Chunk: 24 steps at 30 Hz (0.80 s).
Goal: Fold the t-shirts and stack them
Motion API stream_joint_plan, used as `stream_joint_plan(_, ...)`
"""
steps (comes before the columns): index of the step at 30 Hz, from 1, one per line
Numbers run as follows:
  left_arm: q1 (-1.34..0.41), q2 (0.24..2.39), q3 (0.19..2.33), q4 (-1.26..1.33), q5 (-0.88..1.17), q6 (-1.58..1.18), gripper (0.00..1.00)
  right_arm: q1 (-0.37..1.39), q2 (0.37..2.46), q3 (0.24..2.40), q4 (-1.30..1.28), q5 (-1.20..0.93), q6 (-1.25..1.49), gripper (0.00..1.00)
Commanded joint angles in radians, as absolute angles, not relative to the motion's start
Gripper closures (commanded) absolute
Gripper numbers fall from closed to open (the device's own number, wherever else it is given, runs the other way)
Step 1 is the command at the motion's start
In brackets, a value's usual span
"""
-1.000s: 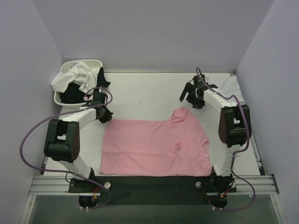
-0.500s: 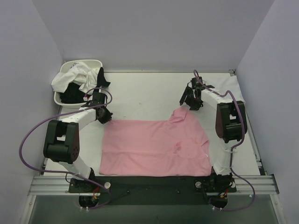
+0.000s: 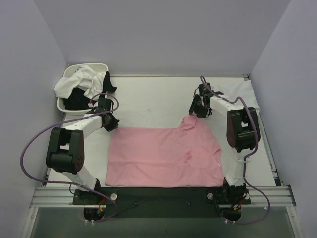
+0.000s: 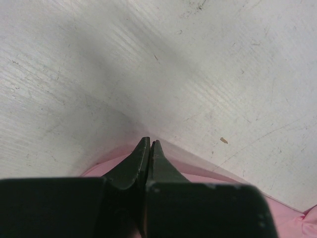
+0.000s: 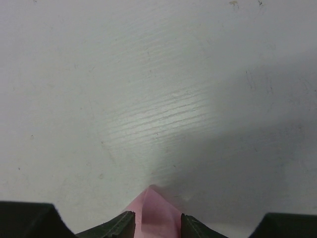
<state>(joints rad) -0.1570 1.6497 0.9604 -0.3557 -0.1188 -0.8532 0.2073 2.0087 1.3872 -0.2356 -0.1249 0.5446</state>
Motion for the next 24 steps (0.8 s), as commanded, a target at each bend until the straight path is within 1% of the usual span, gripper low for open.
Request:
stream_joint_plan(1, -0.152, 1.634, 0.973, -0.35, -0.12, -0.848, 1.0, 0.212, 2.026, 1.379, -0.255, -0.112, 0.535, 0.63)
stream_joint_plan(3, -0.152, 1.634, 0.971, -0.35, -0.12, -0.848, 1.0, 0.213, 2.025, 1.378, -0.258, -0.106, 0.532, 0.69)
stream_joint_plan(4, -0.152, 1.632, 0.971, -0.35, -0.12, -0.848, 1.0, 0.212, 2.025, 1.378, -0.258, -0.104, 0.534, 0.75)
stream_joint_plan(6, -0.152, 1.631, 0.965, -0.348, -0.118, -0.848, 1.0, 0.212, 2.026, 1.381, -0.261, -0.101, 0.532, 0.83)
stream_joint_plan(7, -0.152, 1.631, 0.963, -0.347, -0.118, -0.848, 1.0, 0.212, 2.026, 1.382, -0.262, -0.098, 0.534, 0.88)
stream_joint_plan(9, -0.152, 1.628, 0.96, -0.347, -0.121, -0.85, 1.0, 0.213, 2.025, 1.385, -0.264, -0.095, 0.532, 0.92)
stream_joint_plan(10, -0.15, 1.628, 0.96, -0.345, -0.12, -0.848, 1.0, 0.212, 2.025, 1.388, -0.267, -0.094, 0.534, 0.99)
stream_joint_plan(16, -0.15, 1.597, 0.953, -0.347, -0.115, -0.845, 1.0, 0.215, 1.968, 1.364, -0.261, -0.069, 0.528, 1.0)
stream_joint_plan(24, -0.143, 1.45, 0.971, -0.417, -0.135, -0.821, 1.0, 0.219, 1.685, 1.217, -0.224, -0.012, 0.52, 1.0)
